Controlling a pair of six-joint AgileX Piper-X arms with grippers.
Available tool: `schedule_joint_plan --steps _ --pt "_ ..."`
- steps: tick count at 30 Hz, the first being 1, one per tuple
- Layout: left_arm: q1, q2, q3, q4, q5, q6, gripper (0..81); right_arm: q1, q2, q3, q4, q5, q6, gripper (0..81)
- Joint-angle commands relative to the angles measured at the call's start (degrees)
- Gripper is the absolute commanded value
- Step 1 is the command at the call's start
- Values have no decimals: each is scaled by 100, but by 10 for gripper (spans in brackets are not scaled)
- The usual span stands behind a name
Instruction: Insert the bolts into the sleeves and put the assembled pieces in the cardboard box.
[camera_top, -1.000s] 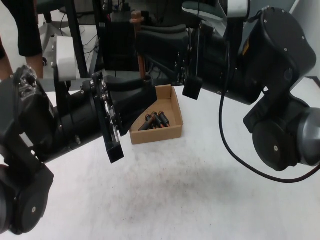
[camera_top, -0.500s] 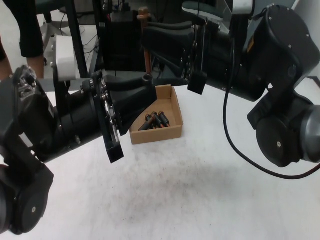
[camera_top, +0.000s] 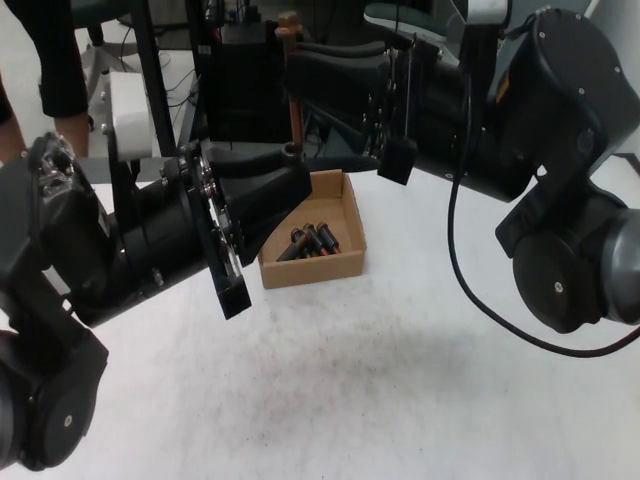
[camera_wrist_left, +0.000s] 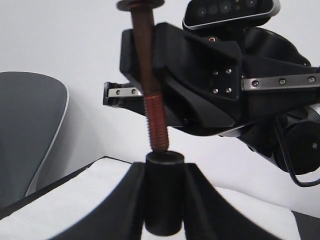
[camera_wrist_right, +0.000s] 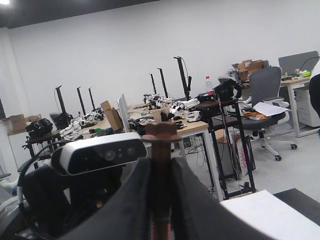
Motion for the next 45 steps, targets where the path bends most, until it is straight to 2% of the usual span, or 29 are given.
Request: schedule_joint_plan --steps 1,32,45 --pt "-21 -19 -28 -127 -77 -70 3 -15 -32 -36 -1 -86 21 8" --pt "-21 -19 -28 -127 -77 -303 3 120 -32 -36 -1 54 21 8" --pt "-21 -19 -28 -127 -66 -302 3 118 -32 -36 -1 -297 21 16"
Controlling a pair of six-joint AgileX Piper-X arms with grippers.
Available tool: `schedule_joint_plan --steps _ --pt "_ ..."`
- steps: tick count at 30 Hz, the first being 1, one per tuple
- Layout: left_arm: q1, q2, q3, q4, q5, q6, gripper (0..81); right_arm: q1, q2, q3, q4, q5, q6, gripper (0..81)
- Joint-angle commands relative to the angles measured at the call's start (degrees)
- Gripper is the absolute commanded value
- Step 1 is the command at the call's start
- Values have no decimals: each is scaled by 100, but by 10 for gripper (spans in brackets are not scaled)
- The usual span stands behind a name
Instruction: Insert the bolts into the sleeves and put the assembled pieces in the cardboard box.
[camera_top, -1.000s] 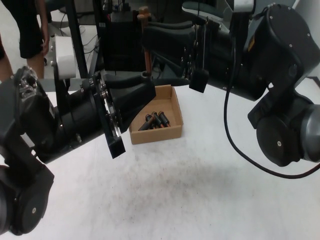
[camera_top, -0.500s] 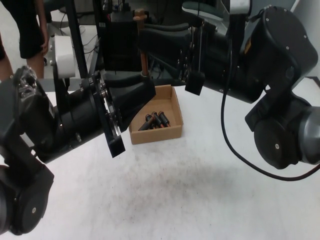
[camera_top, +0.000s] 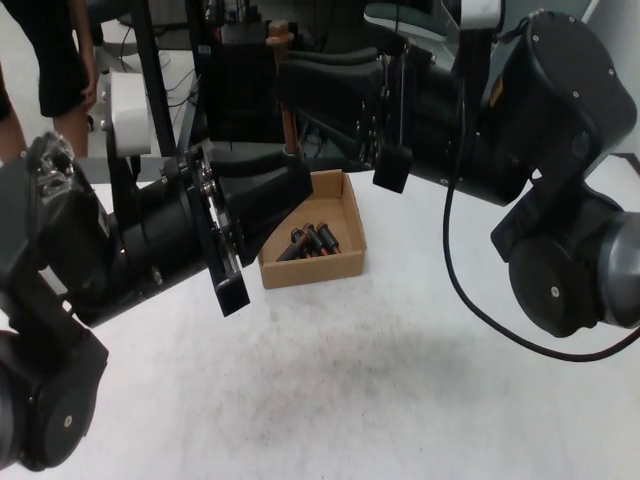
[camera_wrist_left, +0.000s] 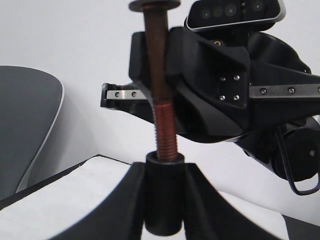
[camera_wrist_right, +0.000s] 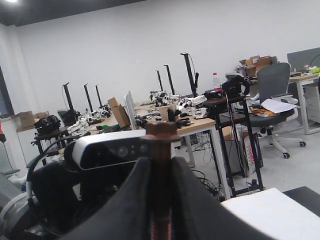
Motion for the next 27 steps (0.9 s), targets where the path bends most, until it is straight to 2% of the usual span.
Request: schedule_joint_plan --steps 1,3,7,9,18,27 --pt "-21 -19 -28 -116 -80 -47 3 13 -32 -36 -12 -220 10 46" --pt "-21 -19 -28 -116 -80 -47 3 13 -32 -36 -12 -238 10 129" --pt "-21 -19 -28 -116 -80 -47 3 13 -32 -36 11 -309 308 344" --pt "-21 -19 -28 -116 -80 -47 3 13 -32 -36 56 -309 395 397" --pt "-21 -19 -28 -116 -42 -47 3 13 -32 -48 77 -294 395 401" --pt "-21 -19 -28 -116 4 -47 3 -73 -32 -48 77 145 220 426"
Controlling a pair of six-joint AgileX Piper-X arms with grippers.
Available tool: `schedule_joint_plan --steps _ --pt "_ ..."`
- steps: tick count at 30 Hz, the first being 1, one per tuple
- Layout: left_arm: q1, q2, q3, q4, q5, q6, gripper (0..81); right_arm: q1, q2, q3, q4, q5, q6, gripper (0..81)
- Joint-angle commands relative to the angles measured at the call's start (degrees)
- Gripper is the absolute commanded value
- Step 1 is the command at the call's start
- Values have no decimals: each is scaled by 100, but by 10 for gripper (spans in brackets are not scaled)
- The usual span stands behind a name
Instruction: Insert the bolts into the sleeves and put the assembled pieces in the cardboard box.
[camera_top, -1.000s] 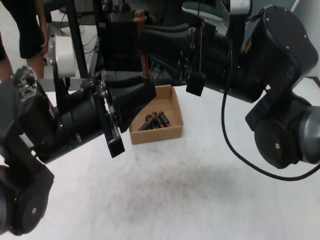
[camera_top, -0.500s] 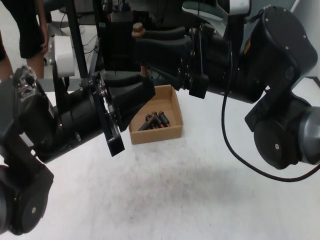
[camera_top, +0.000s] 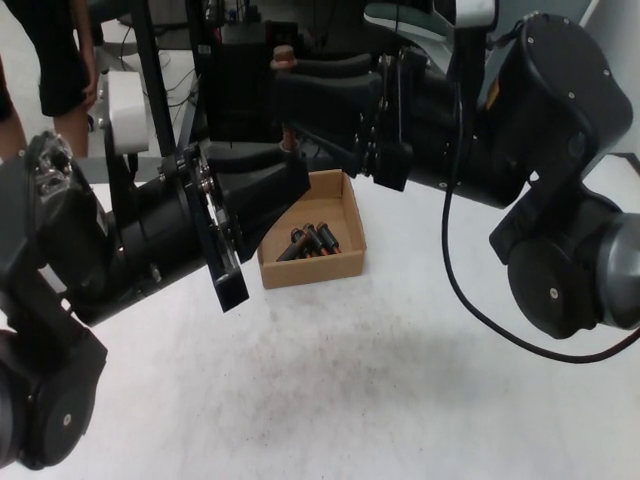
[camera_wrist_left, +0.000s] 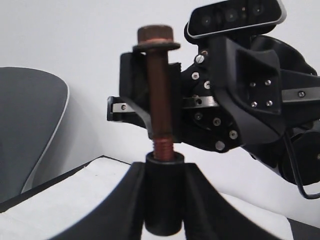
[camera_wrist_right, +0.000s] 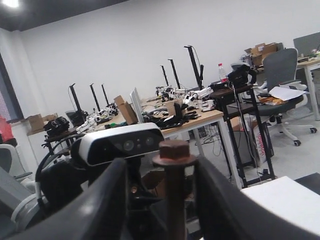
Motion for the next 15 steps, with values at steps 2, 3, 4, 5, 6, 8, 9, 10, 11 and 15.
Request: schedule_joint_plan --steps 2,3,4,5,6,8,9,10,11,15 --pt "-21 -19 -28 -116 37 -47 3 -58 -32 -48 -9 120 -43 439" --pt "-21 -19 -28 -116 37 -47 3 -58 -32 -48 14 120 -43 438" --pt "-21 -19 -28 -116 37 -47 3 -58 -32 -48 59 120 -29 438" --pt "-21 -19 -28 -116 37 -47 3 -79 -32 -48 115 120 -15 438" --pt "-21 -19 -28 -116 37 -47 3 -96 -32 -48 163 120 -15 438" --pt "-21 -19 -28 -116 37 -47 3 -93 -32 -48 196 120 -16 438" --pt "-21 -19 -28 -116 37 -47 3 -93 -32 -48 196 120 -16 438" --pt "-21 -19 -28 -116 37 -47 3 -93 -32 -48 171 120 -16 438" --pt "-21 -19 -28 -116 37 -47 3 -106 -32 -48 170 145 -16 438" --pt "-21 -19 -28 -116 37 -35 3 -277 -32 -58 172 414 -16 437"
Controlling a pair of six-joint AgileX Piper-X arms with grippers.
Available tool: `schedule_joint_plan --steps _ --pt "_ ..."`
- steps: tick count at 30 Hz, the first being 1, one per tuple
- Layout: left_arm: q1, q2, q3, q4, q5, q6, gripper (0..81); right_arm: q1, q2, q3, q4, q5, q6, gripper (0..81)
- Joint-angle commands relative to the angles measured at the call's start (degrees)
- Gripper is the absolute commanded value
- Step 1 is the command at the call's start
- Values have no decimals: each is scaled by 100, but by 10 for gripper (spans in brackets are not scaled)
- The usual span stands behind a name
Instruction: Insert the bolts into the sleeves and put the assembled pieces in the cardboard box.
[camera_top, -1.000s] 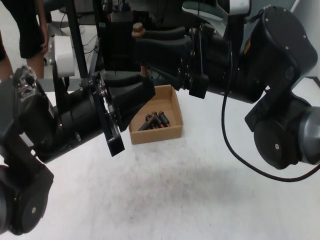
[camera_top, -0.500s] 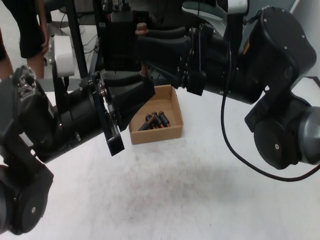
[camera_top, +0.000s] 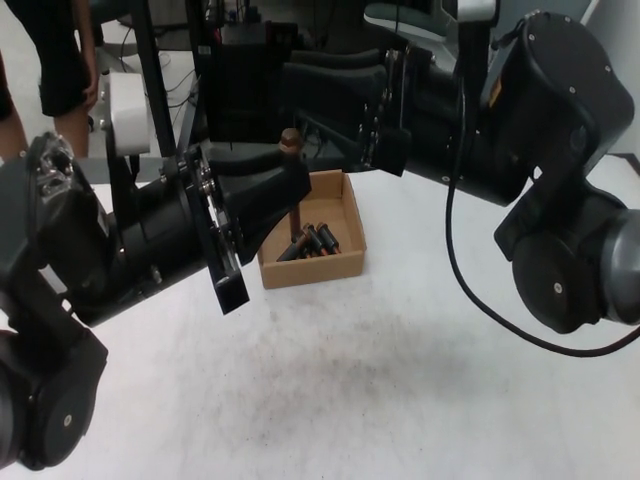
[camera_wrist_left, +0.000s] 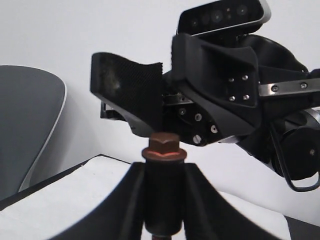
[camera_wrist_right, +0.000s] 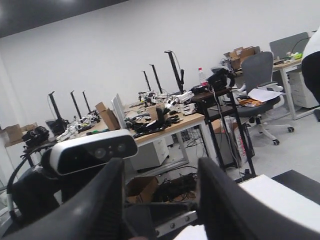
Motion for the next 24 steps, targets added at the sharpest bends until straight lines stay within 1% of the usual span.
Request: schedule_joint_plan --steps 1,2,4,6,7,11,14,18,21,24 --pt "-21 -19 -28 -113 10 -26 3 -202 -32 -75 14 150 5 426" --pt "-21 -19 -28 -113 10 -26 3 -336 -60 -84 14 150 127 398" --pt "-21 -19 -28 -113 10 -26 3 -565 -132 -81 -3 150 373 256" --pt "-2 -19 -28 -113 10 -27 3 -802 -243 -81 -58 150 501 53" --pt "9 -19 -38 -113 -9 -16 3 -956 -331 -81 -150 136 525 6" --pt "121 -19 -189 470 -190 139 3 -1343 -659 -81 -291 -78 832 8" --pt "150 -7 -564 1556 -351 1047 3 -1507 -885 -81 -291 -600 1321 8" --pt "150 166 -1280 3435 -526 2232 3 -1546 -1194 -81 -291 -1343 1784 8" --pt "150 509 -1787 3962 -793 2731 3 -1526 -1431 -81 -279 -1952 2091 8" --pt "150 970 -2178 4054 -881 2825 3 -1526 -1665 -81 -280 -2325 2437 8"
